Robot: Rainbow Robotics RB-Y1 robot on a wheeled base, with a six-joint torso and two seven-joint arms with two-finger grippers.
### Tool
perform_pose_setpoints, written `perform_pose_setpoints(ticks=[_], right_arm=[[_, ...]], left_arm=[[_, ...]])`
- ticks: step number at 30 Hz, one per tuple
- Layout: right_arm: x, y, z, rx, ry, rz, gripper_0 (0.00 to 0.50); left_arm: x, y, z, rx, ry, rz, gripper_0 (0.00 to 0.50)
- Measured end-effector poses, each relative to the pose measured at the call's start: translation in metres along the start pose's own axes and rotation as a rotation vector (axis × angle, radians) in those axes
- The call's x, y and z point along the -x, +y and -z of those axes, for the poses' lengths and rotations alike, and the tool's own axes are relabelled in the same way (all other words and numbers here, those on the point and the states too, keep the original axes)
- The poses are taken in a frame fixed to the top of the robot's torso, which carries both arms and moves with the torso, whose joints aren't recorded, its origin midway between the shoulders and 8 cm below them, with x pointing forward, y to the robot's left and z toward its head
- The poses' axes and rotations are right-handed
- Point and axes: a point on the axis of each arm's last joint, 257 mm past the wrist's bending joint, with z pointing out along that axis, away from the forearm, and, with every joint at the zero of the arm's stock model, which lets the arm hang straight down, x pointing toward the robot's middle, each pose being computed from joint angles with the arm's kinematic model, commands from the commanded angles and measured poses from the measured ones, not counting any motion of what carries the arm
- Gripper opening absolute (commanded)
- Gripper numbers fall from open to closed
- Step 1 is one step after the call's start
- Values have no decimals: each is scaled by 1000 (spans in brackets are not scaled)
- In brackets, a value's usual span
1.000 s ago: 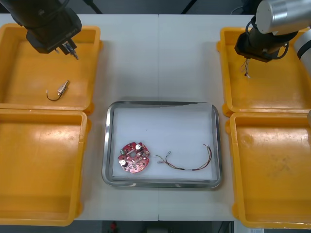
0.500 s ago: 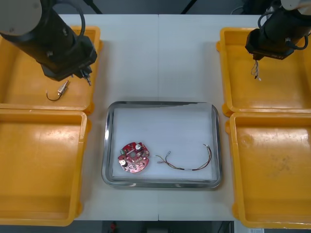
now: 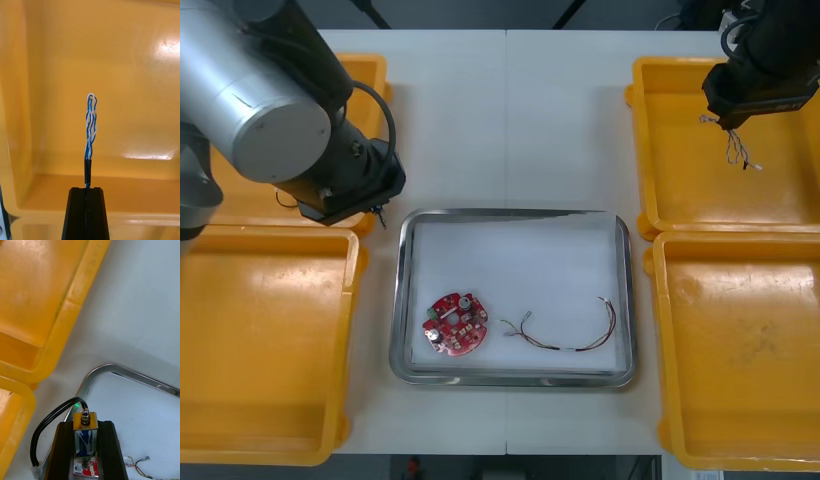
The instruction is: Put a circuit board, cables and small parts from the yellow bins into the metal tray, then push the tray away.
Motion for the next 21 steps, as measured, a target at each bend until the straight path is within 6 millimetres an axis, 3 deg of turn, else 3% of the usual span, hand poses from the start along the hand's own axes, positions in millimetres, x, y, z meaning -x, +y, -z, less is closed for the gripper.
perform_pose_setpoints(ticks=[8,21], right_arm=[[-8,10,21,59,-16,134,0],[-30,14,34,60,-94,300,0]], left_arm=[[-21,-33,-7,-20,-9,25,0],[-51,-44,-51,28,-14,8,0]])
